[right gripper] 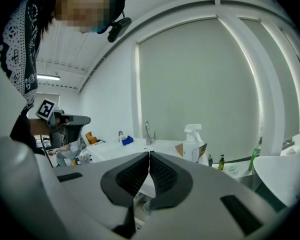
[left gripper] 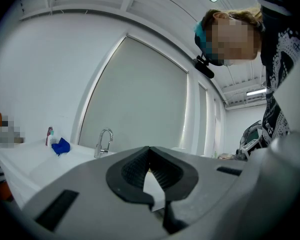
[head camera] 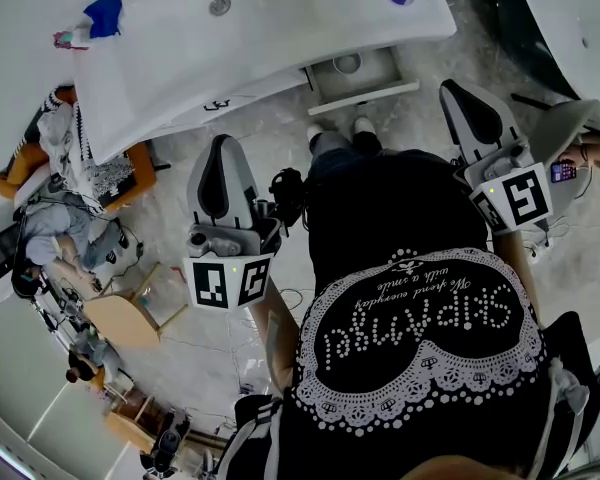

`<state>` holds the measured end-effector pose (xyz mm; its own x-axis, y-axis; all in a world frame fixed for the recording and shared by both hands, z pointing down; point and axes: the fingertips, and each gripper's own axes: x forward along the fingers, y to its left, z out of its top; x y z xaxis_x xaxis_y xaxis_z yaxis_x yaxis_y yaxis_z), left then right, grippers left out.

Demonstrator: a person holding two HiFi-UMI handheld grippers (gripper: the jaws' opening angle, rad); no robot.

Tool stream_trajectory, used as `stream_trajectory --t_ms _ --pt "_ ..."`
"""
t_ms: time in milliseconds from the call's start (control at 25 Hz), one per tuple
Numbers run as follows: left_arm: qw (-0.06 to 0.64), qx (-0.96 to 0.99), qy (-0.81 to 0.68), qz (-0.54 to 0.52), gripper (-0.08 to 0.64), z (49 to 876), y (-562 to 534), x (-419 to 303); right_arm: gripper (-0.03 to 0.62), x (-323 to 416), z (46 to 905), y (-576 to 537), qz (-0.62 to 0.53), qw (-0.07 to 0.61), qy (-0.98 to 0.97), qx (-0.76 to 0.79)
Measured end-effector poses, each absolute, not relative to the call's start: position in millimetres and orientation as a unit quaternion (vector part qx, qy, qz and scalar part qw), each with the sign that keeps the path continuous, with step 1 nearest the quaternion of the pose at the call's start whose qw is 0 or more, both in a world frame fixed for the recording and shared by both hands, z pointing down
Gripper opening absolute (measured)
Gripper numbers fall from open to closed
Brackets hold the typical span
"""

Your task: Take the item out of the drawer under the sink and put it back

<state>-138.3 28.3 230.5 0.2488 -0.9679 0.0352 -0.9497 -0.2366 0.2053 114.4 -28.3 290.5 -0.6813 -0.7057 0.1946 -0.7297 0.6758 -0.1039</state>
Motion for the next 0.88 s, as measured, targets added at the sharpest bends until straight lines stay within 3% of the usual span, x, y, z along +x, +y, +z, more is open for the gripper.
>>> stream_trajectory --t_ms 880 --pt "0.142 0.817 -0.557 -0.041 0.005 238.6 27.2 -163.9 0.018 75.1 304.2 16.0 0.130 0.129 -0.894 0.409"
